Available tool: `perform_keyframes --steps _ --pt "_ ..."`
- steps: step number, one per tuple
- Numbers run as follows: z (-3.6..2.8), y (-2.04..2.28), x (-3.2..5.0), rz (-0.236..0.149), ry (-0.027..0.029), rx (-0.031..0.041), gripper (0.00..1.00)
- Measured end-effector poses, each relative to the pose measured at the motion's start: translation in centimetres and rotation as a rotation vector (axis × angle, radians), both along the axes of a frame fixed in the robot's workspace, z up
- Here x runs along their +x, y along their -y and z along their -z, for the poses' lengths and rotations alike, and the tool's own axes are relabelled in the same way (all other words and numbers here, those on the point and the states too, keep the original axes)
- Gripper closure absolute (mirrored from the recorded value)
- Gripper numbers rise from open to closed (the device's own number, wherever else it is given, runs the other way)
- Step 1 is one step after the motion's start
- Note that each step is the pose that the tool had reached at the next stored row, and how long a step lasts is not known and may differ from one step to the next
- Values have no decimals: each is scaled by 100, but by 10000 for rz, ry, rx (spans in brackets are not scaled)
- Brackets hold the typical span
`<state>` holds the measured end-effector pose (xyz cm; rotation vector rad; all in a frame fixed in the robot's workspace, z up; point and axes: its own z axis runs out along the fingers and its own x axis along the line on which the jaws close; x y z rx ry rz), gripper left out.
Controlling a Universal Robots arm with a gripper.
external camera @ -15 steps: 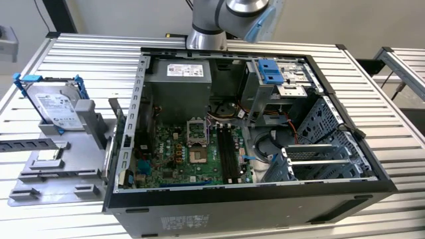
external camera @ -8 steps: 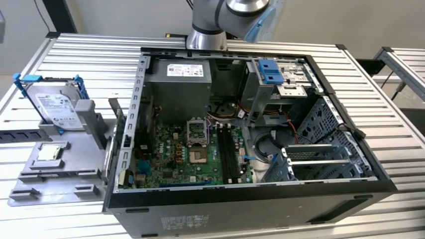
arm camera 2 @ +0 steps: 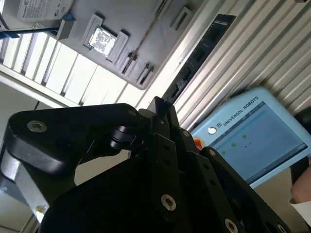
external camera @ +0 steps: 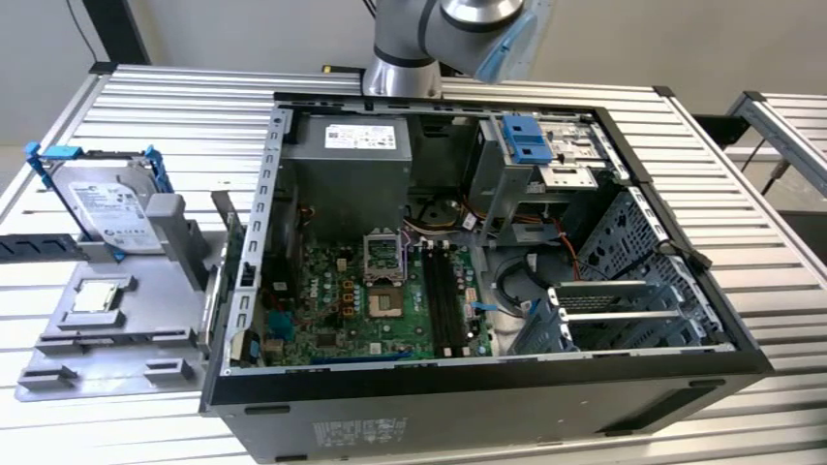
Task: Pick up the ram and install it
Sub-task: 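Pick up the ram and move it above insertion slot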
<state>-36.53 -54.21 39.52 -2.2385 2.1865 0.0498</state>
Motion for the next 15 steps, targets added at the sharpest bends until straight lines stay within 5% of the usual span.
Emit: perform_keyframes --steps 7,15 --pt "-12 0 31 0 -2 -2 100" --pt "-12 -1 243 0 -2 -2 100"
